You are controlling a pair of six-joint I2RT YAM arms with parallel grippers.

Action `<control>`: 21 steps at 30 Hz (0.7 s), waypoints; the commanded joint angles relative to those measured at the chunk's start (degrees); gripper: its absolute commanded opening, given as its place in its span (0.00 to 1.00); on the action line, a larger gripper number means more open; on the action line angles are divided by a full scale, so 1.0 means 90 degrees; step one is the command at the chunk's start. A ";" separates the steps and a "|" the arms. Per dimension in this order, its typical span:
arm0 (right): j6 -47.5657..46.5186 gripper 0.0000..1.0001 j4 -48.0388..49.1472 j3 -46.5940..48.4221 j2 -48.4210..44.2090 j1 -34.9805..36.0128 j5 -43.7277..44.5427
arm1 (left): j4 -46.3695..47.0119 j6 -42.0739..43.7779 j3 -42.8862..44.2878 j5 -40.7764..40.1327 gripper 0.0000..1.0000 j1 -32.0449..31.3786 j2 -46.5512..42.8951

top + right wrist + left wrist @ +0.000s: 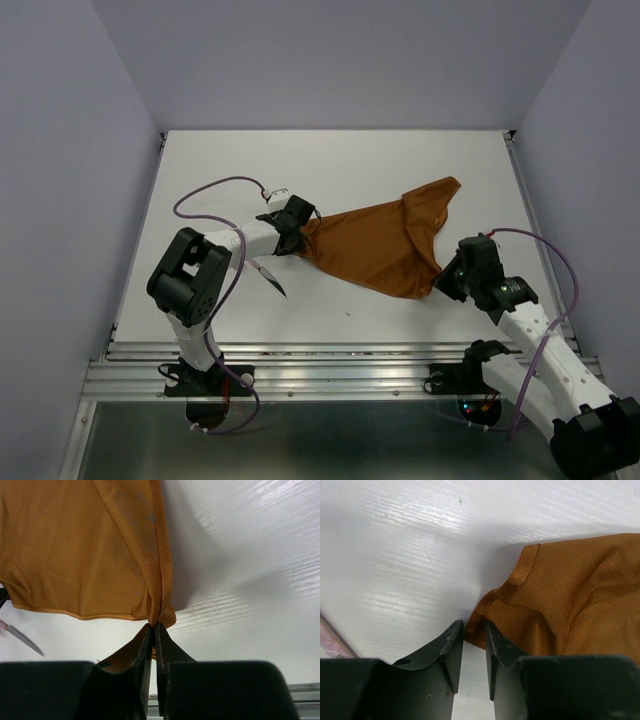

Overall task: Fold the napkin into a case and place the utensils inside
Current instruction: Pick up the crumpled napkin from the center of the board.

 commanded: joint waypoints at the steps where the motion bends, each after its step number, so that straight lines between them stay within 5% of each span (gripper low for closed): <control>1: -0.0028 0.12 0.0113 0.0269 0.0006 -0.0046 0.0075 | 0.0016 -0.0018 -0.0150 0.0252 0.33 -0.0019 0.0081; 6: -0.0009 0.12 0.0104 0.0220 -0.0024 -0.0046 0.0065 | 0.0036 0.0050 -0.0130 0.0311 0.15 -0.0019 0.0051; 9: -0.0009 0.12 0.0084 0.0230 -0.0063 -0.0046 0.0065 | -0.0042 0.0031 -0.0091 0.0263 0.13 -0.0019 0.0032; 10: -0.0009 0.11 0.0065 0.0259 -0.0063 -0.0046 0.0075 | -0.0110 -0.0008 -0.0091 0.0214 0.17 -0.0019 -0.0017; 15: -0.0019 0.12 0.0045 0.0259 -0.0063 -0.0046 0.0075 | 0.0006 0.0089 -0.0276 -0.0030 0.69 -0.0009 -0.0515; 17: -0.0028 0.12 0.0045 0.0269 -0.0053 -0.0046 0.0085 | 0.0133 0.0508 -0.0354 0.0047 0.80 -0.0009 -0.0778; 21: -0.0048 0.12 0.0045 0.0279 -0.0063 -0.0046 0.0075 | 0.0494 0.1484 -0.0413 0.0505 0.83 0.0001 -0.1072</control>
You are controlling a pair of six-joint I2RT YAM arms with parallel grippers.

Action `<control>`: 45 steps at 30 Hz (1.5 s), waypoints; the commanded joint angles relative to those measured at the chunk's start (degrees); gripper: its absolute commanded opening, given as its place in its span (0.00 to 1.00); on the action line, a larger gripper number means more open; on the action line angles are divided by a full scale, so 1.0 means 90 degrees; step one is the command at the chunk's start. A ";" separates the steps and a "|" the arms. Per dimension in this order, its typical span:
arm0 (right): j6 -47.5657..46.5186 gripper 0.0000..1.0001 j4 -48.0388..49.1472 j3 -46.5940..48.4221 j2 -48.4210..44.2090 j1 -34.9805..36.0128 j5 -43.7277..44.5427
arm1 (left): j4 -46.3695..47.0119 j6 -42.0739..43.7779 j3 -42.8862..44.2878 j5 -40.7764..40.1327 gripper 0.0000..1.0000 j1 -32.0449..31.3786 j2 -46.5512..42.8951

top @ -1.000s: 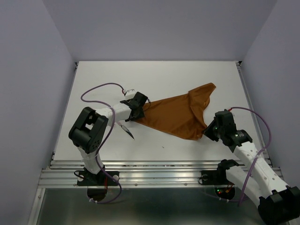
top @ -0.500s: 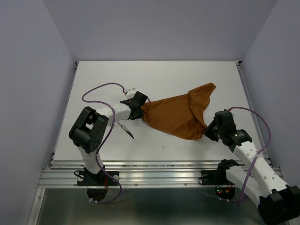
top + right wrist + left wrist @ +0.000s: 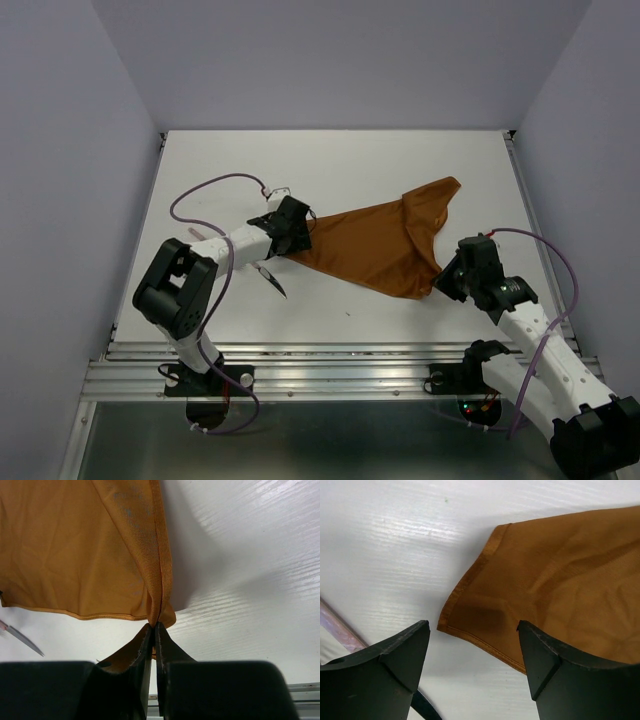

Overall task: Fold the napkin into a case and place the utensils inside
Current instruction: Pick up the crumpled napkin from the center of the board.

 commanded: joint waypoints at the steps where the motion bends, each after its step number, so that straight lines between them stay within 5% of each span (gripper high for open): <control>1: -0.0038 0.12 0.0048 0.0260 -0.0087 -0.0046 0.0065 | 0.0303 0.1259 0.0021 0.0481 0.82 0.0030 -0.0484; 19: -0.0038 0.12 0.0018 0.0220 -0.0195 -0.0046 0.0016 | 0.0098 0.1555 0.0295 0.0805 0.88 0.0128 0.0570; 26: -0.0048 0.12 0.0009 0.0279 -0.0165 -0.0046 0.0007 | 0.0332 0.1369 0.0061 0.1069 0.59 0.0128 0.0610; 36: -0.0009 0.12 -0.0001 0.0201 -0.0204 -0.0046 0.0006 | 0.0313 0.1281 0.0100 0.1069 0.30 0.0128 0.0512; 40: -0.0009 0.12 -0.0021 0.0152 -0.0204 -0.0046 0.0036 | 0.0206 0.1242 0.0207 0.1060 0.12 0.0128 0.0376; 41: -0.0009 0.12 -0.0040 0.0142 -0.0204 -0.0046 0.0046 | 0.0176 0.1223 0.0227 0.1069 0.01 0.0128 0.0346; 45: 0.0089 0.14 -0.0128 0.0152 -0.0117 -0.0046 0.0075 | 0.0088 0.1174 0.0247 0.1177 0.00 0.0128 0.0054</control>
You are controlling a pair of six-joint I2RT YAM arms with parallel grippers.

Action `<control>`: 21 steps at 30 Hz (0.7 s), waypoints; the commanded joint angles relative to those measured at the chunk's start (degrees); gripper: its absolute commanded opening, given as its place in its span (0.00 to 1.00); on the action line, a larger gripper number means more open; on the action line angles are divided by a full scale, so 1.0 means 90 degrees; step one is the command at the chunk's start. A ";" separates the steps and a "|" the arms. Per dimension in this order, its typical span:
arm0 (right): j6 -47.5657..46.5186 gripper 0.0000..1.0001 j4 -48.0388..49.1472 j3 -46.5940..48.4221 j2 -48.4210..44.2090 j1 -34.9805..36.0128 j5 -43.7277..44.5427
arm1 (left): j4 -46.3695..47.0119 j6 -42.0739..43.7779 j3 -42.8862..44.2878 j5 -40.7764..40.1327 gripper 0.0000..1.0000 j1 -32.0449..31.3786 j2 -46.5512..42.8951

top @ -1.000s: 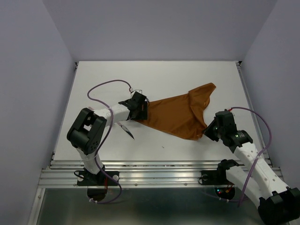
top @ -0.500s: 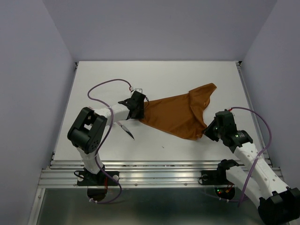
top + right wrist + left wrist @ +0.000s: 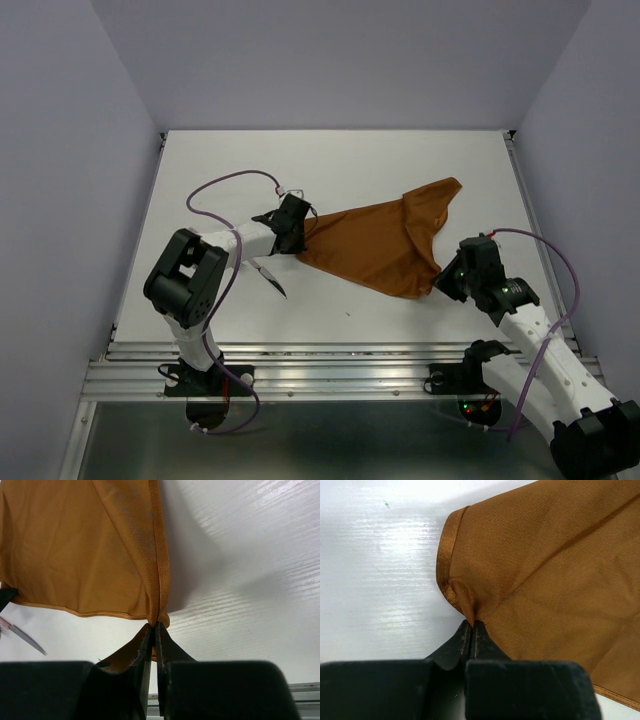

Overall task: Fold the napkin into a case and place the utensils inside
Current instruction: Pick up the crumpled napkin from the center of the board.

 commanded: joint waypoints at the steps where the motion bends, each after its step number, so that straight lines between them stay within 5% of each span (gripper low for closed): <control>1: 0.0113 0.20 -0.0167 0.0152 0.0092 -0.0046 0.0118 | -0.0351 -0.0094 0.0062 0.0186 0.00 0.0006 -0.0457; 3: 0.0142 0.21 -0.0196 0.0152 0.0170 -0.0046 0.0138 | -0.0371 -0.0123 0.0042 0.0206 0.00 -0.0003 -0.0613; 7: 0.0250 0.62 -0.0216 0.0104 0.0483 -0.0046 0.0168 | -0.0420 -0.0133 0.0071 0.0361 0.00 0.0006 -0.0682; 21: 0.0484 0.60 -0.0382 -0.0219 0.0874 -0.0046 0.0499 | -0.0410 -0.0153 0.0169 0.0430 0.00 -0.0003 -0.0545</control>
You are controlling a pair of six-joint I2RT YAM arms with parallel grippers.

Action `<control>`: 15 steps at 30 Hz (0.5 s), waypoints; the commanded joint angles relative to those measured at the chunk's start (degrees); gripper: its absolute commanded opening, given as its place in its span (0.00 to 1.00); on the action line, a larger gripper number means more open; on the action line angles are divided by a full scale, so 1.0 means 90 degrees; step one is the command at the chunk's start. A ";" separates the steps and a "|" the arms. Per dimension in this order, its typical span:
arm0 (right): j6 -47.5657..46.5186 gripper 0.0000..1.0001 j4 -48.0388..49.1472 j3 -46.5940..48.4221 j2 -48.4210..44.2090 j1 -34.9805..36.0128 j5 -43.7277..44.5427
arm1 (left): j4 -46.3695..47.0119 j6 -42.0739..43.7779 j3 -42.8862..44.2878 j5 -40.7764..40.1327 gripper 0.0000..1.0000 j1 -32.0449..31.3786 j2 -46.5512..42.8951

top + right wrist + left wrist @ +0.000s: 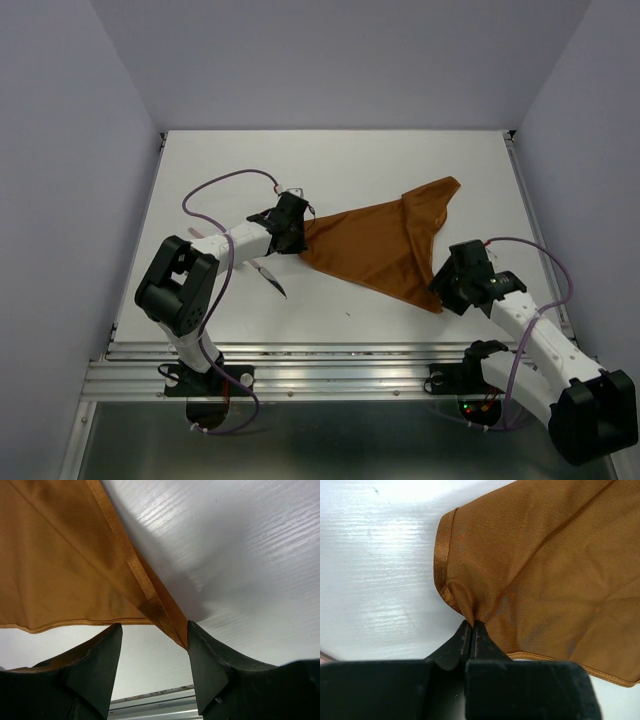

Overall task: Fold the napkin into a case and place the utensils inside
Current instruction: Pick up the crumpled napkin from the center of the board.

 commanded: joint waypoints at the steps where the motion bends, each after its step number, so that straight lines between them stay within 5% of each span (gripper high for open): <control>1: 0.0096 0.60 -0.0052 -0.0022 0.0073 -0.0046 0.0267 | -0.0053 0.0003 0.0169 0.0047 0.00 0.0001 -0.0113; 7: 0.0067 0.57 0.0046 -0.0130 0.0161 -0.0046 0.0247 | -0.0053 0.0022 0.0179 0.0056 0.00 0.0011 -0.0084; 15: -0.0051 0.22 0.0183 -0.0179 0.0063 -0.0046 0.0042 | -0.0063 0.0013 0.0189 0.0076 0.00 0.0001 -0.0084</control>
